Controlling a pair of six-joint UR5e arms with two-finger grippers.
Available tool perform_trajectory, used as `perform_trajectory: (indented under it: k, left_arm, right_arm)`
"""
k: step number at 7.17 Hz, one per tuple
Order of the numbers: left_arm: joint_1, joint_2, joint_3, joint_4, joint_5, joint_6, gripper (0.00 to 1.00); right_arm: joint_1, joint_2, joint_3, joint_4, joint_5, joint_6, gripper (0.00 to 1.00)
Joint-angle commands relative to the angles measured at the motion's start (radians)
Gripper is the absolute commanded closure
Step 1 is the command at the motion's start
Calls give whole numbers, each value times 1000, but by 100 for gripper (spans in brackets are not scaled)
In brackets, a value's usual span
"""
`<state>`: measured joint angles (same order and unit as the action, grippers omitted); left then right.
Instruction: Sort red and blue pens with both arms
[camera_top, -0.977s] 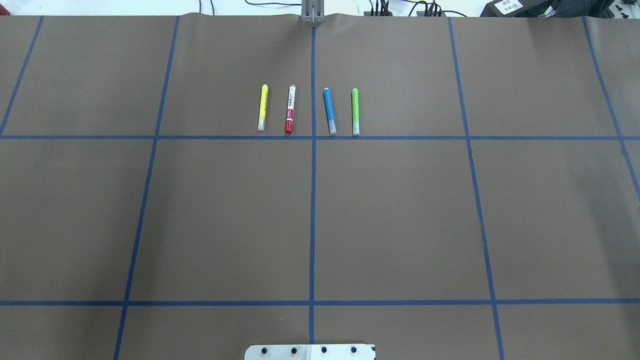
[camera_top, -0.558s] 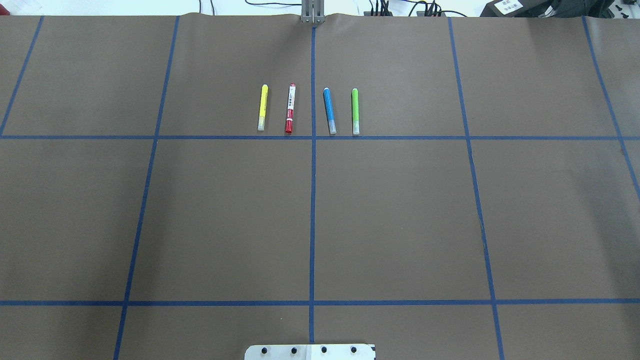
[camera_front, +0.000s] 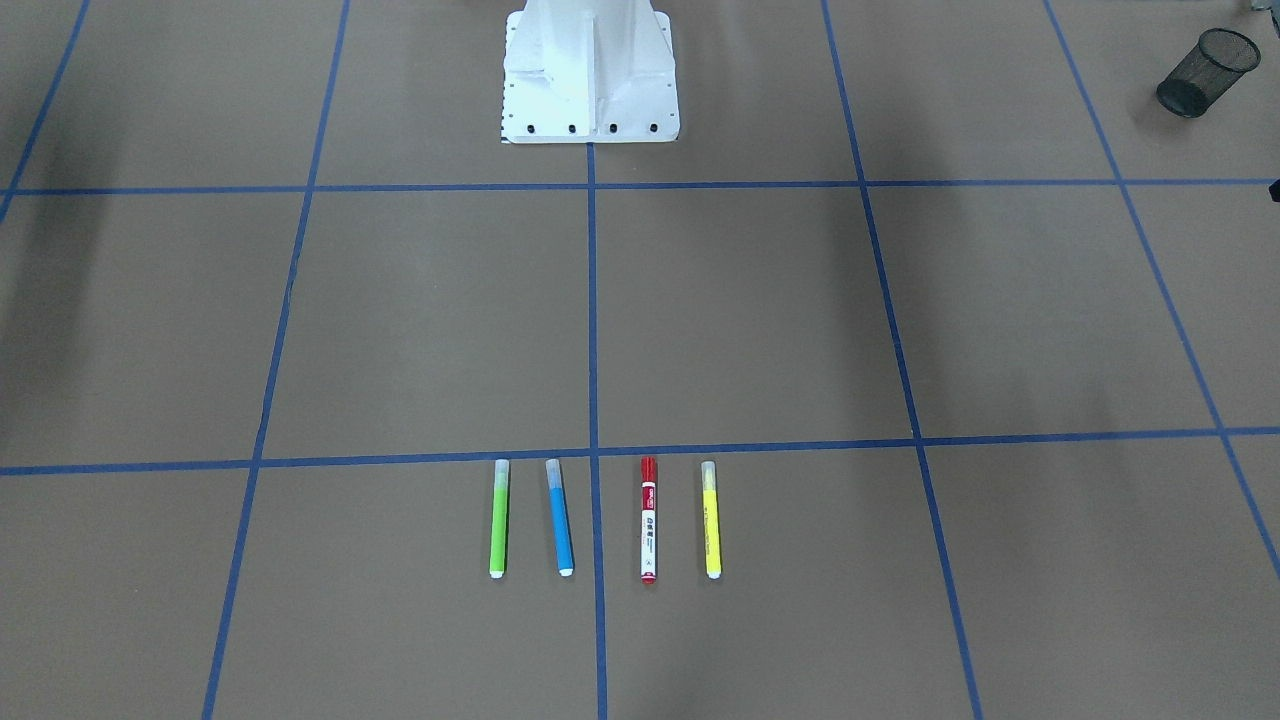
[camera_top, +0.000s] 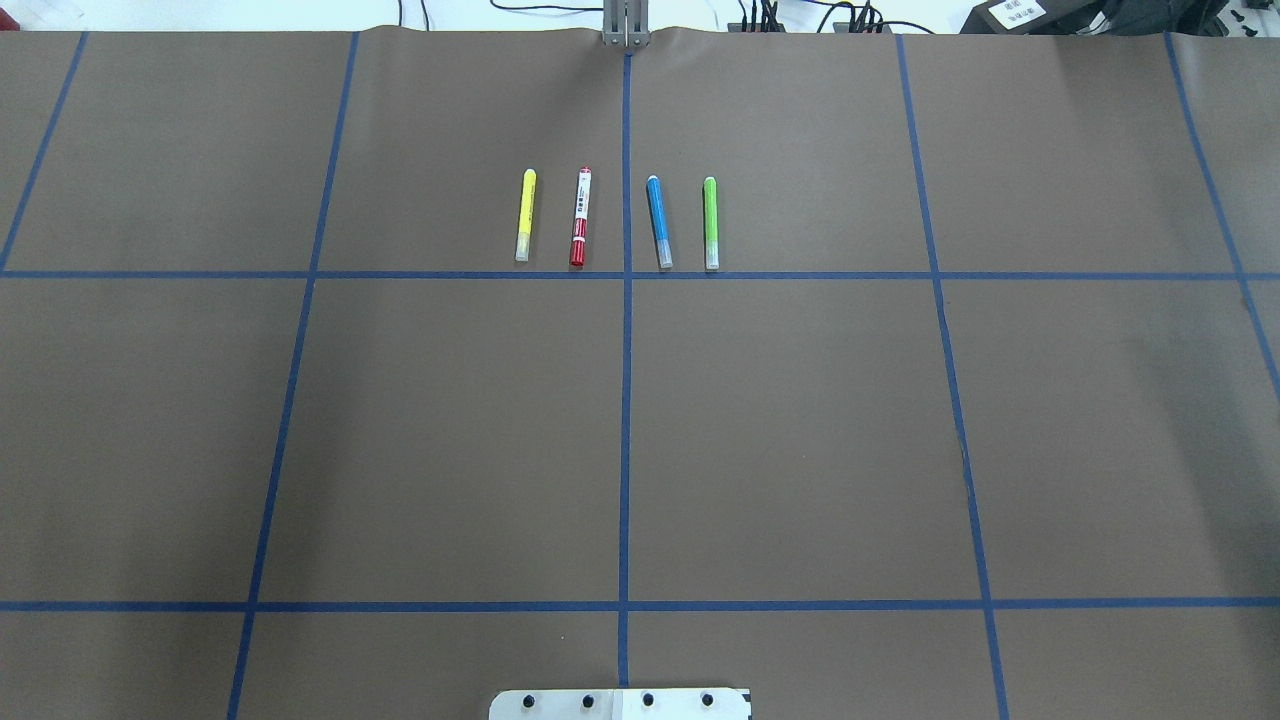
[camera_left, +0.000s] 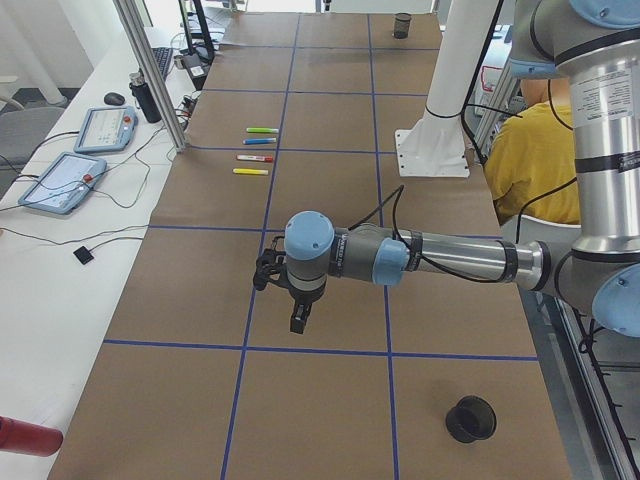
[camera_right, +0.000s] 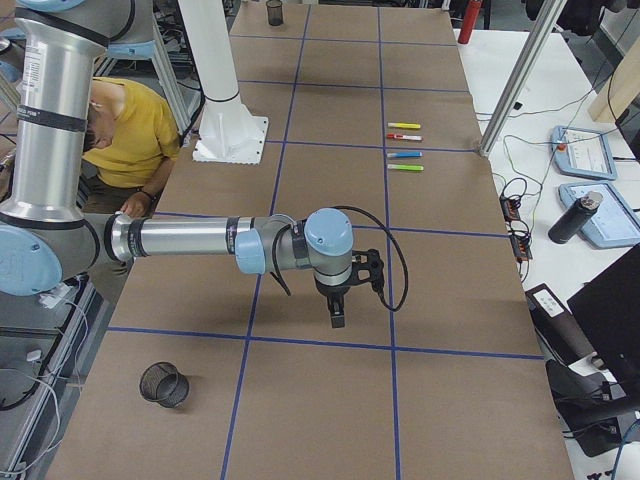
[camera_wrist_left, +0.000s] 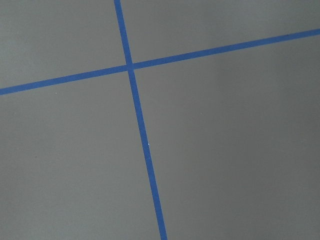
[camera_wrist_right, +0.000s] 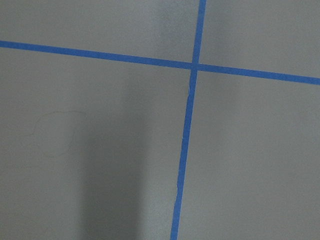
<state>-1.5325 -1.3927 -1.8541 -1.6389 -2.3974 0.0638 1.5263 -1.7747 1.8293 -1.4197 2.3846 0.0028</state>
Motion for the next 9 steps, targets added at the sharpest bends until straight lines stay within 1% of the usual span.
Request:
perform_trajectory:
  k: [1, 2, 3, 4, 5, 6, 7, 8, 9]
  left_arm:
    - [0, -102, 7, -2, 3, -6, 0]
    - [0, -136, 4, -1, -6, -6, 0]
    - [0, -152, 7, -10, -6, -4, 0]
    - [0, -167, 15, -19, -6, -7, 0]
    - [0, -173, -13, -30, -11, -4, 0]
    - [12, -175, -22, -54, -60, -7, 0]
    - [106, -251, -14, -59, -86, -34, 0]
    - [182, -305, -14, -65, -86, -185, 0]
    - [230, -346, -11, -108, -74, -334, 0]
  right_arm:
    - [0, 0, -22, 171, 28, 9, 0]
    - [0, 6, -15, 174, 39, 17, 0]
    - [0, 55, -21, 179, 34, 17, 0]
    - [0, 92, -42, 179, 33, 58, 0]
    - [-2, 134, -47, 179, 33, 95, 0]
    - [-15, 156, -50, 180, 41, 97, 0]
    - [-68, 208, -53, 179, 41, 114, 0]
    - [-124, 237, -48, 185, 39, 112, 0]
    - [-159, 263, -53, 186, 36, 132, 0]
